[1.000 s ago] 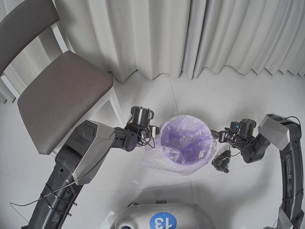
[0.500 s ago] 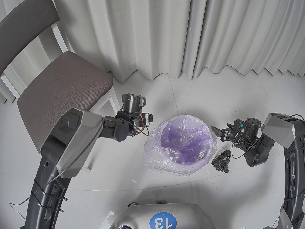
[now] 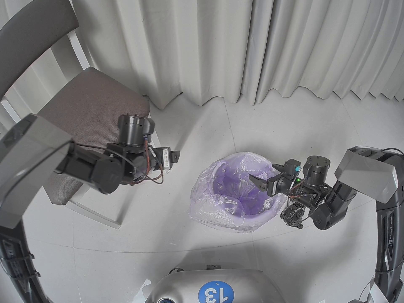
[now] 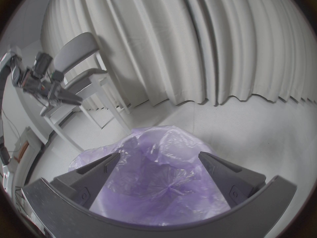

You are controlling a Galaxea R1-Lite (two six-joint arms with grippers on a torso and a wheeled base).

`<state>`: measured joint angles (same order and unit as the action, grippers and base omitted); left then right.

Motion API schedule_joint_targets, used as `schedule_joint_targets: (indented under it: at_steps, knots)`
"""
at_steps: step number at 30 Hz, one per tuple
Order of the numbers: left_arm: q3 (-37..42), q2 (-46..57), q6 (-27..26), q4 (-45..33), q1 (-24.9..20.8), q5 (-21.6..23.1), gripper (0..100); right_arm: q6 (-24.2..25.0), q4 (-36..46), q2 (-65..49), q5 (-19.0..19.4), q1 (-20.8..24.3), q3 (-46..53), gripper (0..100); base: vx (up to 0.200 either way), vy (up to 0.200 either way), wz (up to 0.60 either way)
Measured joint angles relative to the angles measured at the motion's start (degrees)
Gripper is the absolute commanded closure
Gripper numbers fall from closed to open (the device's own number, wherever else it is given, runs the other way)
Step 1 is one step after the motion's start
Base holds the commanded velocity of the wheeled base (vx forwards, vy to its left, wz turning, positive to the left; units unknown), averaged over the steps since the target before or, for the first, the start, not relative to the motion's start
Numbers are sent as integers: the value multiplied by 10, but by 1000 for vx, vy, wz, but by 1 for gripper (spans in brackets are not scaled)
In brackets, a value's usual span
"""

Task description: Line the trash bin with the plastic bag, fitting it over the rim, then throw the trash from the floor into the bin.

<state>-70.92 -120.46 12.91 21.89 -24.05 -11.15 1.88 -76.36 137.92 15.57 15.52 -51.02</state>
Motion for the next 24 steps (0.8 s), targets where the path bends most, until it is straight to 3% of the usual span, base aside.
schedule_joint_targets:
  at_steps: [4, 10, 16, 24]
  knots:
    - [112, 105, -15, 33, 18, 29, 0, -36, 31, 1, 0, 24, -11, 0, 0, 0, 0]
    - [210, 261, -53, 62, 71, 60, 0, -95, 93, 10, 2, 51, -35, 0, 0, 0, 0]
    - [267, 381, -89, 82, 134, 75, 0, -154, 147, 38, 4, 76, -74, 0, 0, 0, 0]
    - [290, 435, -95, 87, 148, 75, 0, -161, 143, 55, 4, 105, -72, 0, 0, 0, 0]
